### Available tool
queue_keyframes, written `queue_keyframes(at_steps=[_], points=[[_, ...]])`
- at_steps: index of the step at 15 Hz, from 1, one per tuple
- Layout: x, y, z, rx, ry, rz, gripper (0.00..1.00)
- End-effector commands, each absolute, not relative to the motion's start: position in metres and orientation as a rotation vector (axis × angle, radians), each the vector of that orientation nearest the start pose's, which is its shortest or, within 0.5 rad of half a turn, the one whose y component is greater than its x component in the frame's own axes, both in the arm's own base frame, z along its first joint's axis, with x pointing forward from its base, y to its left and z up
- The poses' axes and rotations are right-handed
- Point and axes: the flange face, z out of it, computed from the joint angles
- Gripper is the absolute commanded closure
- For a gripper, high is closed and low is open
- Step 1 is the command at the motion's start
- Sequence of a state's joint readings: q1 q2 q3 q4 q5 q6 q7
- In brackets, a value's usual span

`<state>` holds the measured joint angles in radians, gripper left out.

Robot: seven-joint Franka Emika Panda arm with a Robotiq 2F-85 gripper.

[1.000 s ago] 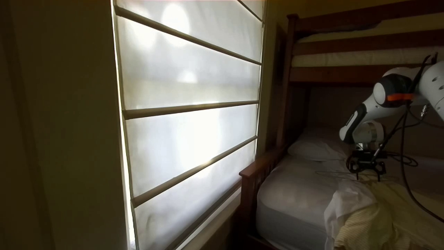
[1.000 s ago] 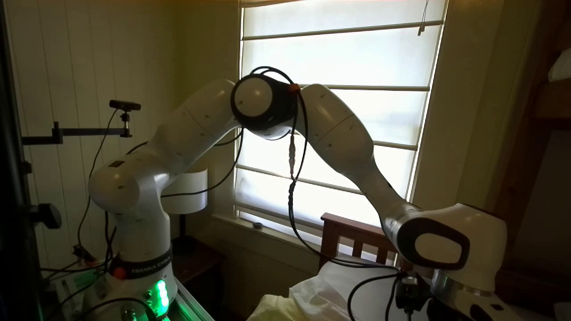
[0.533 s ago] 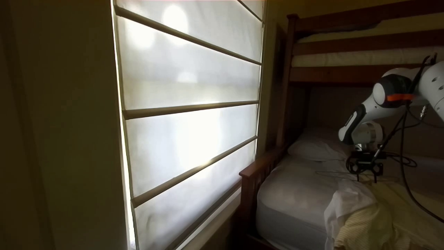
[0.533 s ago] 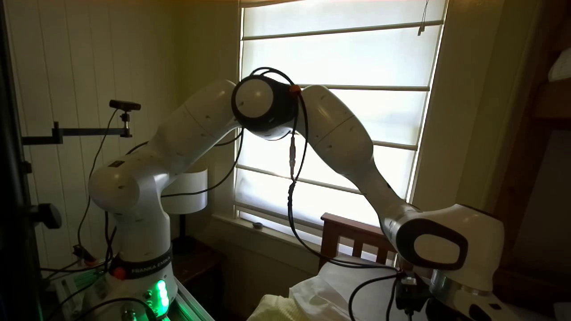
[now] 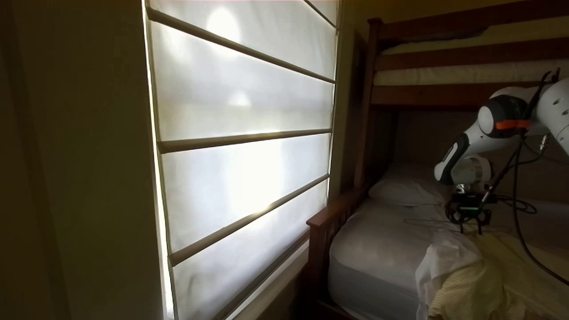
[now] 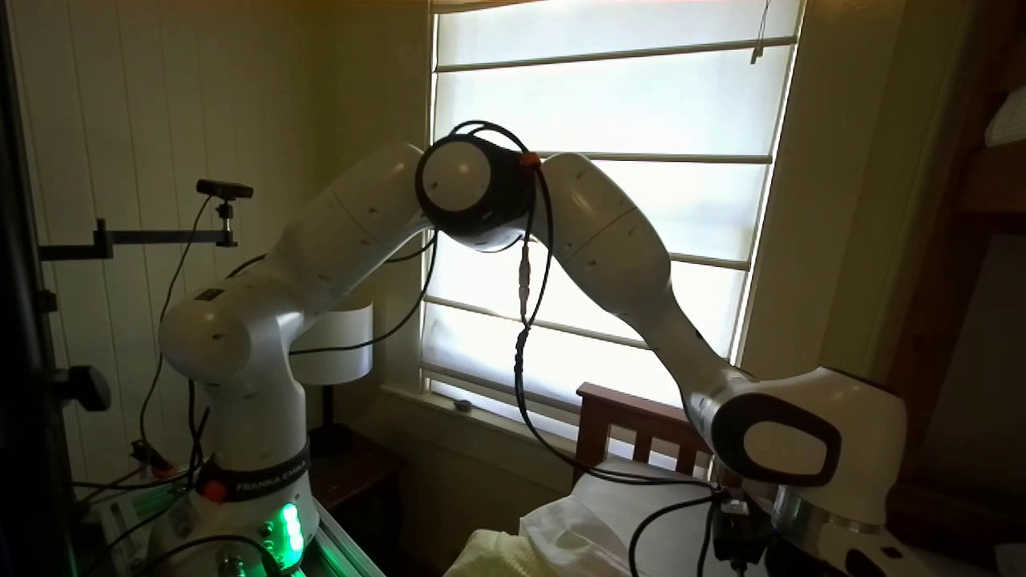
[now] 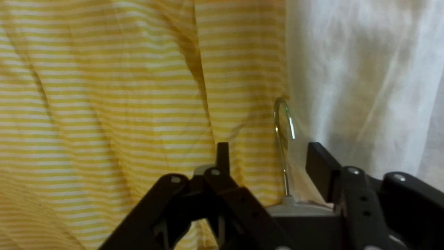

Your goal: Move the coat hanger to the top end of the bed

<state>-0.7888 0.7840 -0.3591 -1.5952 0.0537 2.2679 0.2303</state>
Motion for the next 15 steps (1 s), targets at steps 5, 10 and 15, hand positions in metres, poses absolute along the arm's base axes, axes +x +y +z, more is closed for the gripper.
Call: queue_keyframes(at_steps=[5, 10, 15], points=[[0.311, -0.597, 0.190, -2.650, 1.927, 0.284, 0.53], [0.313, -0.591, 0.188, -2.665, 1.903, 0.292, 0.78], [0.312, -0.592, 0.189, -2.655, 1.916, 0.293, 1.00]])
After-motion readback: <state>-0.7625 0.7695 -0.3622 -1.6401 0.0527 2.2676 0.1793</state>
